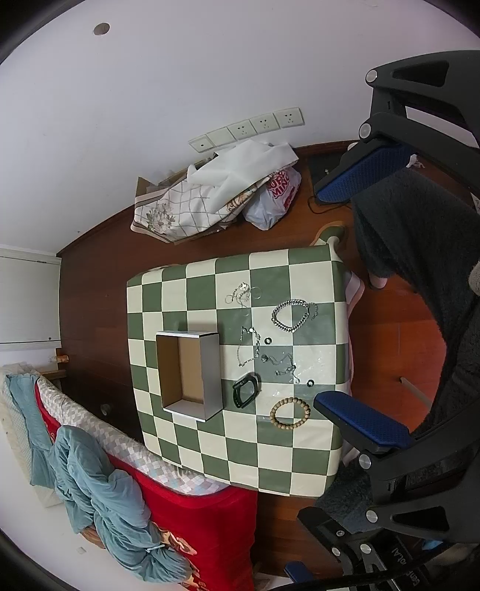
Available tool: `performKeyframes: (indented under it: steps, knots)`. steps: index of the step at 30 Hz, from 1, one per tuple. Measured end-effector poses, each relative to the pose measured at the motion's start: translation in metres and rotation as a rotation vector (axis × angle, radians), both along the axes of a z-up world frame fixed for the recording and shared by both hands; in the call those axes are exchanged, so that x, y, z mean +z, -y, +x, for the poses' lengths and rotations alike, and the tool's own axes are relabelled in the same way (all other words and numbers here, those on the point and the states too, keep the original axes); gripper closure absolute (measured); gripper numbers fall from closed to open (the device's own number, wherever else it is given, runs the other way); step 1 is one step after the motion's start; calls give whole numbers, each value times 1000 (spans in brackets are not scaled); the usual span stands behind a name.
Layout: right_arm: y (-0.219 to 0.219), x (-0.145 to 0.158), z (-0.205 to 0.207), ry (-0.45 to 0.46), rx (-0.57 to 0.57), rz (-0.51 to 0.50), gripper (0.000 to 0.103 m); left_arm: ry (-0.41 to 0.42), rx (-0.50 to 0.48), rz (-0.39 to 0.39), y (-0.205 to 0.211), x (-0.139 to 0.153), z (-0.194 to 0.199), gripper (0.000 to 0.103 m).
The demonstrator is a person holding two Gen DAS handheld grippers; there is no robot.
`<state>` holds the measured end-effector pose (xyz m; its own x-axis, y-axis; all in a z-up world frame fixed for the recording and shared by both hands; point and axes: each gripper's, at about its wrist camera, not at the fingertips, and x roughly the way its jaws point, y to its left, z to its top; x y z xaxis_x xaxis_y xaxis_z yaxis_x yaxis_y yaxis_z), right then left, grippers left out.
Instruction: Organize jewelry
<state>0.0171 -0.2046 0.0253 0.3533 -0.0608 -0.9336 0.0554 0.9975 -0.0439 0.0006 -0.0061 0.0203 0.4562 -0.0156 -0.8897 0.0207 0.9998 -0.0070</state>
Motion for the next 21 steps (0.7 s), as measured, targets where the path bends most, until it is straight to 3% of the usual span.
performKeyframes:
  steps: [21]
  knots:
    - [3, 4, 1, 13, -2, -17, 0, -2, 1, -3, -1, 4, -1, 0]
